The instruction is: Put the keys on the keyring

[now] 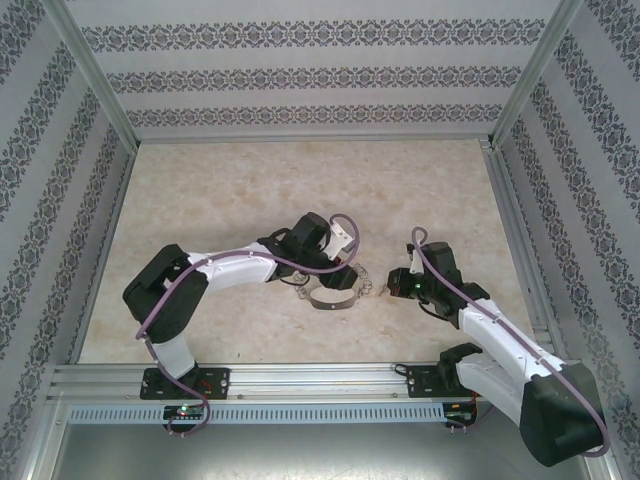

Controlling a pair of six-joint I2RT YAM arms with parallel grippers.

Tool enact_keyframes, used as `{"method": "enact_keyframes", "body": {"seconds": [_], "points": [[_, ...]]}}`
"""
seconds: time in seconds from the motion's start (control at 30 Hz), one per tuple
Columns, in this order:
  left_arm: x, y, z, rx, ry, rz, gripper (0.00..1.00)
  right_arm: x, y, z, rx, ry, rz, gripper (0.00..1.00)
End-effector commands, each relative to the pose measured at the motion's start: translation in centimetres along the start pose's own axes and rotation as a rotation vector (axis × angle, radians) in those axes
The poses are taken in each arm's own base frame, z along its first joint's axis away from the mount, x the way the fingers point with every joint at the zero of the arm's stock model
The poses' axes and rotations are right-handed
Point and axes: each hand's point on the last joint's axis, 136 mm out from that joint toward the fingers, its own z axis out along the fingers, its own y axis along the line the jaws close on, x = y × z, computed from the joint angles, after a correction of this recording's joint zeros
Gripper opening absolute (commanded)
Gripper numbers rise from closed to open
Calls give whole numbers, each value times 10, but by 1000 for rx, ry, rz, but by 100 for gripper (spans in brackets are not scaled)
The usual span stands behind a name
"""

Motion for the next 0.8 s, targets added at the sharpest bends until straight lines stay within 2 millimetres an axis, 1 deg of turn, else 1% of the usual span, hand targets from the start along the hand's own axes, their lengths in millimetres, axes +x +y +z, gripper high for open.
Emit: {"method": "enact_keyframes", "body": {"seconds": [0.0, 0.07, 0.13, 0.2, 0.33, 0.4, 0.5, 0.57, 0.6, 0.7, 0.73, 0.77], "points": [[-33, 20, 0, -113, -116, -56, 51, 15, 7, 7, -32, 55, 23, 0], [-41, 33, -5, -181, -155, -81, 52, 16, 10, 12, -30, 67, 19, 0], [-49, 47, -14, -241, -198, -104, 52, 15, 14, 19, -33, 80, 20, 0], [-55, 58, -25, -301, -238, -122, 55, 14, 18, 27, -36, 93, 19, 0], [-63, 73, -52, -373, -318, -134, 59, 12, 22, 50, -10, 127, 22, 0], [-64, 75, -63, -386, -348, -134, 62, 3, 21, 60, 13, 111, 31, 0], [-62, 75, -76, -401, -366, -122, 63, -17, 23, 75, 42, 90, 32, 0], [-60, 73, -83, -406, -374, -106, 66, -39, 31, 87, 40, 67, 23, 0], [-60, 71, -85, -405, -380, -98, 70, -48, 34, 94, 39, 62, 24, 0], [-58, 67, -93, -403, -392, -68, 77, -77, 50, 118, 6, 52, 12, 0], [-57, 67, -95, -403, -394, -57, 81, -86, 55, 124, -4, 50, 11, 0], [-54, 67, -95, -404, -389, -49, 82, -95, 59, 127, -15, 43, 10, 0]]}}
